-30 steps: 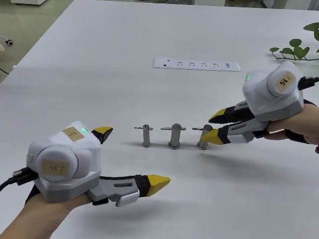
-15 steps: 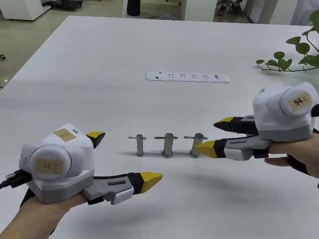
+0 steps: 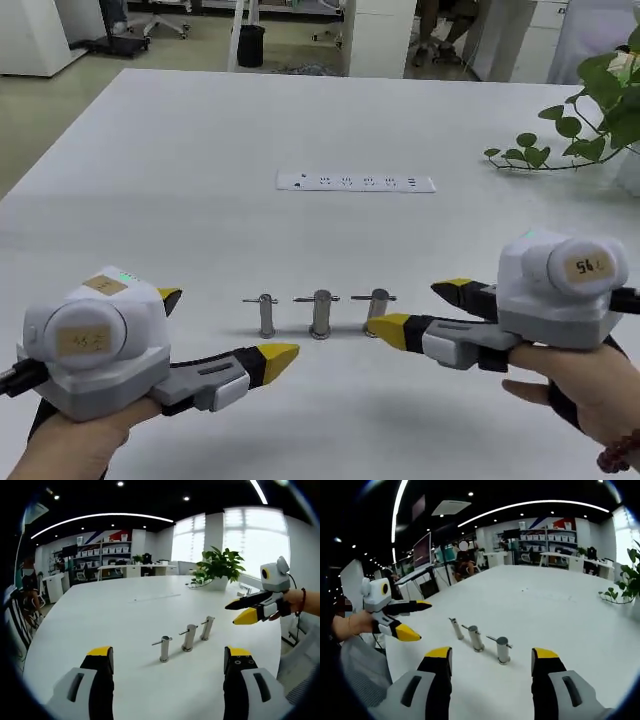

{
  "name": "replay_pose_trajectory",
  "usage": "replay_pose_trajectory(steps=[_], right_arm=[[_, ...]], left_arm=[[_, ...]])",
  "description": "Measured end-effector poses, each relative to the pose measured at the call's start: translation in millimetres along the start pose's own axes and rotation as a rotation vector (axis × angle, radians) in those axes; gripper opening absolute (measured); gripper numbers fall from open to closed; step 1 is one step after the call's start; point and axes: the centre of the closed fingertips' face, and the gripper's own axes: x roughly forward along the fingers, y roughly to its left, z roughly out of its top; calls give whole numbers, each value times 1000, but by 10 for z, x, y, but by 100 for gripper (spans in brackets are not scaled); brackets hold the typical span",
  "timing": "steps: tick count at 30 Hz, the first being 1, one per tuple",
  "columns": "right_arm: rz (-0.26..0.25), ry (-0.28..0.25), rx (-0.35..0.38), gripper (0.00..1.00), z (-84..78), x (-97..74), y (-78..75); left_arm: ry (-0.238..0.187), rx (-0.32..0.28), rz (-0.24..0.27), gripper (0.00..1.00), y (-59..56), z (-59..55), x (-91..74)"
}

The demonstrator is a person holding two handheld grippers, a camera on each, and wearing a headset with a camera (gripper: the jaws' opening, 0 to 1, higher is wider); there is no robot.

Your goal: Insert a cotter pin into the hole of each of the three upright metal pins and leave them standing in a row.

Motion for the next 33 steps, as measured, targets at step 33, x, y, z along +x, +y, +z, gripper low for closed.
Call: replay_pose_trajectory(steps=[33], right_arm=[[-91,-41,-11,63,-102,-114,200]], left_arm=[[36,5,43,87,-112,-63,-179]])
